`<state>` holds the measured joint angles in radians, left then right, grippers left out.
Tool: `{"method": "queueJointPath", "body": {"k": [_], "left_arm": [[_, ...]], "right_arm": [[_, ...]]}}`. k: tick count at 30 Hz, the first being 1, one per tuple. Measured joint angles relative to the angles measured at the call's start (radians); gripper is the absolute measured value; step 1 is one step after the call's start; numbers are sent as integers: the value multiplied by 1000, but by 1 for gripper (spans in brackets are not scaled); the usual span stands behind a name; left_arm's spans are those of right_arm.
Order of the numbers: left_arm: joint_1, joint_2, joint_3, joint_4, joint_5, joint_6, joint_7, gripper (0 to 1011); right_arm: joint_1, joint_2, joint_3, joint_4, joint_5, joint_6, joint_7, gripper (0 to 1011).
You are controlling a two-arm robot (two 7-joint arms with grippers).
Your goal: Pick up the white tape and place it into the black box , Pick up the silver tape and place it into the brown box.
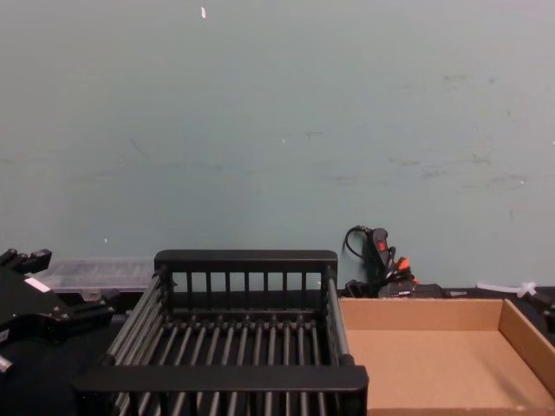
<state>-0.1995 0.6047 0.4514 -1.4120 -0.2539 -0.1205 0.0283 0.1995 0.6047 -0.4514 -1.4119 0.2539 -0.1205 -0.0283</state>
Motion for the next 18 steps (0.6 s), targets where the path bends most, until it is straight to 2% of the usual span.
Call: {"method": "queueJointPath", "body": {"k": [5,13,18], "left_arm": [[0,0,0,0,0,0,0,1001],[0,0,0,0,0,0,0,1001],[0,0,0,0,0,0,0,1001]], "right_arm": [[0,-1,1,0,0,0,1,1002],[-15,-11,29,-11,9,0,24,1002],[-36,-13,56,-38,41,14,52,1002]]}}
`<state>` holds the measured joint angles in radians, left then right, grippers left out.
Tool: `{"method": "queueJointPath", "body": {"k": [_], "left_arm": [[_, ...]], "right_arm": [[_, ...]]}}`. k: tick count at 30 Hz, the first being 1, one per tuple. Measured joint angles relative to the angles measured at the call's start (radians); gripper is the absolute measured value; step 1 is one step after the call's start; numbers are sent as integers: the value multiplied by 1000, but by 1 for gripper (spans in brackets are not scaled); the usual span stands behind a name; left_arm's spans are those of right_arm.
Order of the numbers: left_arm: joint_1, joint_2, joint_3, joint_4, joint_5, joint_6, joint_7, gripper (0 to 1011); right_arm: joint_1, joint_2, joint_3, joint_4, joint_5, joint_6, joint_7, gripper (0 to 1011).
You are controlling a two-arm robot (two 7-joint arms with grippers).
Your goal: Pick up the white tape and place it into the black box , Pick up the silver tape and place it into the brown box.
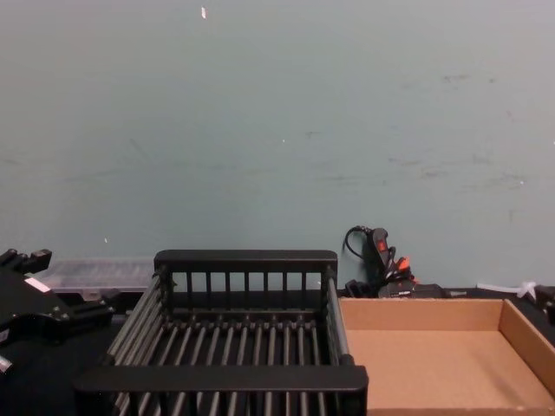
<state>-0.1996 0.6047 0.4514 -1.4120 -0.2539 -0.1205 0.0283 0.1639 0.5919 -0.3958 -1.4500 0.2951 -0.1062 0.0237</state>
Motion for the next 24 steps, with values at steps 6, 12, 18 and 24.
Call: {"method": "queueJointPath", "body": {"k": [6,12,18,24], "left_arm": [[0,0,0,0,0,0,0,1001],[0,0,0,0,0,0,0,1001],[0,0,0,0,0,0,0,1001],[0,0,0,0,0,0,0,1001]], "right_arm": [[-34,3,30,-47,45,28,38,1002],[-76,12,55,-103,82,57,73,1002],[-124,23,81,-164,114,96,100,1002],[-180,38,106,-228,143,137,124,1002]]}}
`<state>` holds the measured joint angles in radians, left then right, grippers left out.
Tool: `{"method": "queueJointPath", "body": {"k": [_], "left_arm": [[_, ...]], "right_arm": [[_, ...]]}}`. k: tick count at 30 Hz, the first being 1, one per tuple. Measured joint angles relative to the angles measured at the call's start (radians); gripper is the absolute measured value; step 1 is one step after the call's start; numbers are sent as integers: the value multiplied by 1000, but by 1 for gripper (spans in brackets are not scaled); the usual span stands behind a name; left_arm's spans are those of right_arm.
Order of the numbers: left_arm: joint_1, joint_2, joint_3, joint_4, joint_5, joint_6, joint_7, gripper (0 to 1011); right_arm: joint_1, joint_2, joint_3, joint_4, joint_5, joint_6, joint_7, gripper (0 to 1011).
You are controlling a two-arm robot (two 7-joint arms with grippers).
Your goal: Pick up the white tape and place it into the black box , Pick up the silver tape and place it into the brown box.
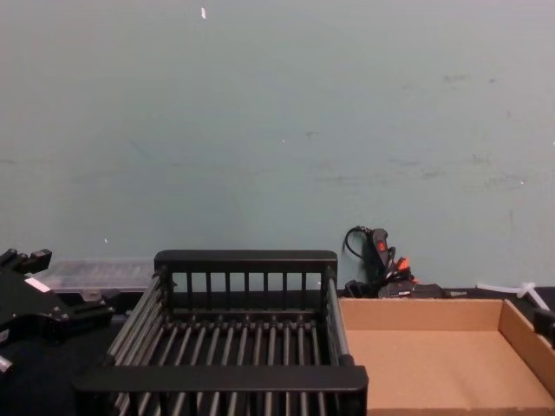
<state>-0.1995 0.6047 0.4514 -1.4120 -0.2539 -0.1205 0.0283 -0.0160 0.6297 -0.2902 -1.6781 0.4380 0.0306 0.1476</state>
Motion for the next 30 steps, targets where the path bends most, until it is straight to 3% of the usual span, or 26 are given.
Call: {"method": "queueJointPath", "body": {"k": [11,30], "left_arm": [[0,0,0,0,0,0,0,1001],[0,0,0,0,0,0,0,1001]], "right_arm": [[-82,13,27,-73,17,76,31,1002],[-130,8,10,-104,-27,216,77,1002]]}}
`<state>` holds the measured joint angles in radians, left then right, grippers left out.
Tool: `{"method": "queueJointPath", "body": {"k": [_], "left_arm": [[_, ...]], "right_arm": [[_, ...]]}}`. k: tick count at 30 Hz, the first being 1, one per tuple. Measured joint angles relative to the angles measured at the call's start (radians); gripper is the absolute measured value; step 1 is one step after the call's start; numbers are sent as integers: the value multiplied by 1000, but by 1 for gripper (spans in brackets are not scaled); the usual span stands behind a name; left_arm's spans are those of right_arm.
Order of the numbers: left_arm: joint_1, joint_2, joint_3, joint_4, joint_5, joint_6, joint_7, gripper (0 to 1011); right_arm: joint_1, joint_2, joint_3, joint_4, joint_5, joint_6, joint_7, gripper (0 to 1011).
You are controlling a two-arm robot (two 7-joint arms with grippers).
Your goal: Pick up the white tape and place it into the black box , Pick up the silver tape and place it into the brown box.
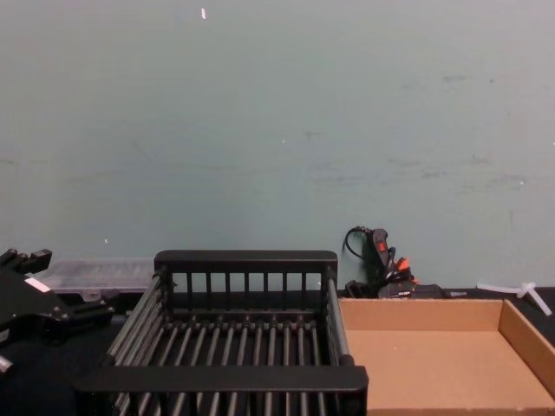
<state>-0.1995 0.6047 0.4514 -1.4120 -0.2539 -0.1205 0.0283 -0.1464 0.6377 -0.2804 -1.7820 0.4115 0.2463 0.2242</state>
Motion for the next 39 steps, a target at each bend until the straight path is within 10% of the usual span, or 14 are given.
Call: {"method": "queueJointPath", "body": {"k": [39], "left_arm": [[0,0,0,0,0,0,0,1001]], "right_arm": [[66,-96,7,52,-96,134,41,1002]]}}
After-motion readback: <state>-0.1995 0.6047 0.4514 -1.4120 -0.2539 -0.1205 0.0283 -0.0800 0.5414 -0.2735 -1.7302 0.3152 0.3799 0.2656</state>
